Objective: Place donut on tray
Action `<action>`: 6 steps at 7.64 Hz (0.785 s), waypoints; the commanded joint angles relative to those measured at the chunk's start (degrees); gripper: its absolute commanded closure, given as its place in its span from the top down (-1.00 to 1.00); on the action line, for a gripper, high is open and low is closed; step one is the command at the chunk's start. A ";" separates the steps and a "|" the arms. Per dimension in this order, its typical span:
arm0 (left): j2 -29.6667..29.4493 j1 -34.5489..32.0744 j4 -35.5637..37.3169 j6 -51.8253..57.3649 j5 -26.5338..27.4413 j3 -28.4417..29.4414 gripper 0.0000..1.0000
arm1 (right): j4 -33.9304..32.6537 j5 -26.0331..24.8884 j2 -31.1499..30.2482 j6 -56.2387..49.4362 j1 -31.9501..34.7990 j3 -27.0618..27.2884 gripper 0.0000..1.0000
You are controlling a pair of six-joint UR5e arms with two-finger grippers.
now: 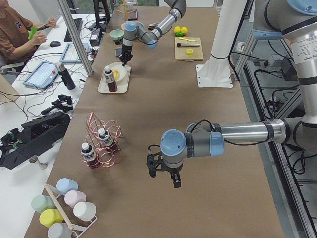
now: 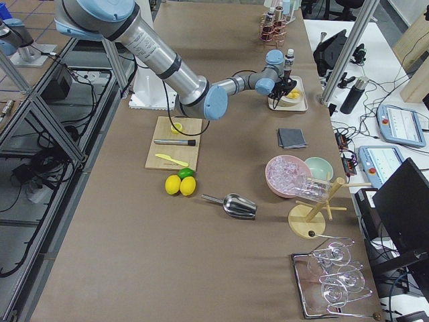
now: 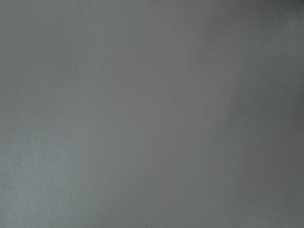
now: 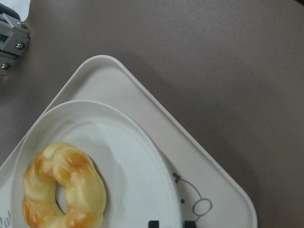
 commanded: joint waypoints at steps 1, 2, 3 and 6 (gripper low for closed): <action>0.04 0.06 0.03 0.00 0.00 0.04 0.96 | 1.04 -1.74 0.59 1.03 -0.90 0.10 1.00; 0.04 0.06 0.03 0.00 0.00 0.04 0.96 | 0.96 -0.78 0.42 0.51 -0.72 1.23 1.00; 0.04 0.06 0.03 0.00 0.09 0.04 0.96 | 0.61 1.06 -0.02 -1.06 -0.20 3.25 1.00; 0.13 0.06 0.03 -0.09 0.00 0.13 0.96 | -7.97 12.90 -12.79 -13.41 4.88 21.38 1.00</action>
